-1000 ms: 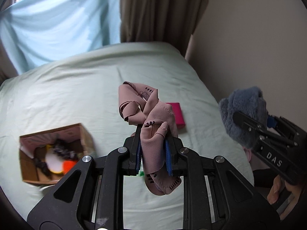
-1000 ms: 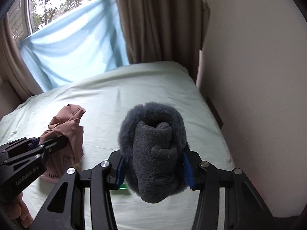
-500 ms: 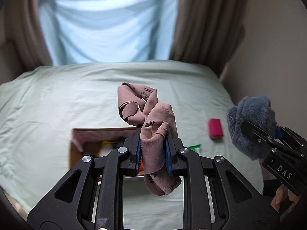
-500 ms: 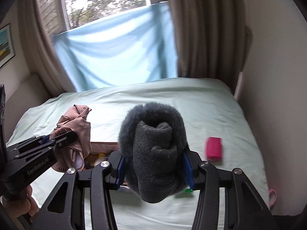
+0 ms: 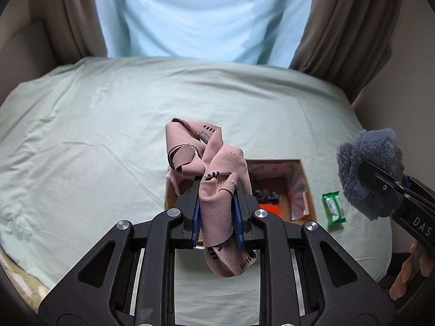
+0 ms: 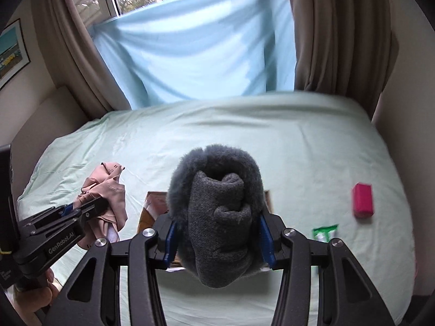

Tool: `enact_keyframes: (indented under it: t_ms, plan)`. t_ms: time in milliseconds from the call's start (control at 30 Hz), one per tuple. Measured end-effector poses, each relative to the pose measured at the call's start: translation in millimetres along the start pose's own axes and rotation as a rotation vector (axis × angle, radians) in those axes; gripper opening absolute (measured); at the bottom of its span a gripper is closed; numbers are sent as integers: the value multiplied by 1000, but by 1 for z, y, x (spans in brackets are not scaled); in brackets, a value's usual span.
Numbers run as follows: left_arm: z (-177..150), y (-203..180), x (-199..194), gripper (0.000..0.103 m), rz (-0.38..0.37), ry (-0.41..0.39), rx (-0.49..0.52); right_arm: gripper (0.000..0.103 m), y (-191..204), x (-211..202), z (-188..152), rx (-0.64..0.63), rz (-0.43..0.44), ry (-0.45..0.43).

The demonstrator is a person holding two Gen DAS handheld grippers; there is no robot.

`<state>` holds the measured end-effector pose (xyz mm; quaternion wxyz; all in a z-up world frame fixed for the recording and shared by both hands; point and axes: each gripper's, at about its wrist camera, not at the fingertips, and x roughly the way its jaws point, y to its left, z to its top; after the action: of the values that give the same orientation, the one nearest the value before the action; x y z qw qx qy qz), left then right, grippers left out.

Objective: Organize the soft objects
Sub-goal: 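Carry the pink sock with the left tool and grey sock with the right tool over the box, then open both tools to drop the pink sock and grey sock into the box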

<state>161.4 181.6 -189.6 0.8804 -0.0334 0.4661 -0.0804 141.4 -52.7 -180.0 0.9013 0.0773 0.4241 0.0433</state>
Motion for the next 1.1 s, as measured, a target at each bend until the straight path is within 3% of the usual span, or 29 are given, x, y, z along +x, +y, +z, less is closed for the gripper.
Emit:
enact_keyframes:
  t_ms: [267,533,700,867,900,967,1000,1067,1100]
  plan:
    - [-9,22,65,17,-15,140,-28,45,11,64,-10,45,8,169]
    - [-19,5,128,17,-30,271,-16,45,2,137,-13,56,25,354]
    - [-18,-5,180,17,-26,352,13,45,-10,176,-13,93,43,424]
    - [-18,-7,208,18,-17,424,17,47,-14,210,-10,134,54,498]
    - [-19,-9,211,26,-3,432,33,47,-15,219,-11,156,67,524]
    - [-22,-14,217,69,0,459,71,59,-16,228,-12,189,86,556]
    - [-24,-15,218,100,-9,470,81,64,-16,233,-13,205,94,574]
    - [-26,-17,212,103,-32,468,95,98,-16,236,-13,208,105,572]
    - [-27,-17,208,103,-34,466,107,102,-17,235,-12,197,109,564]
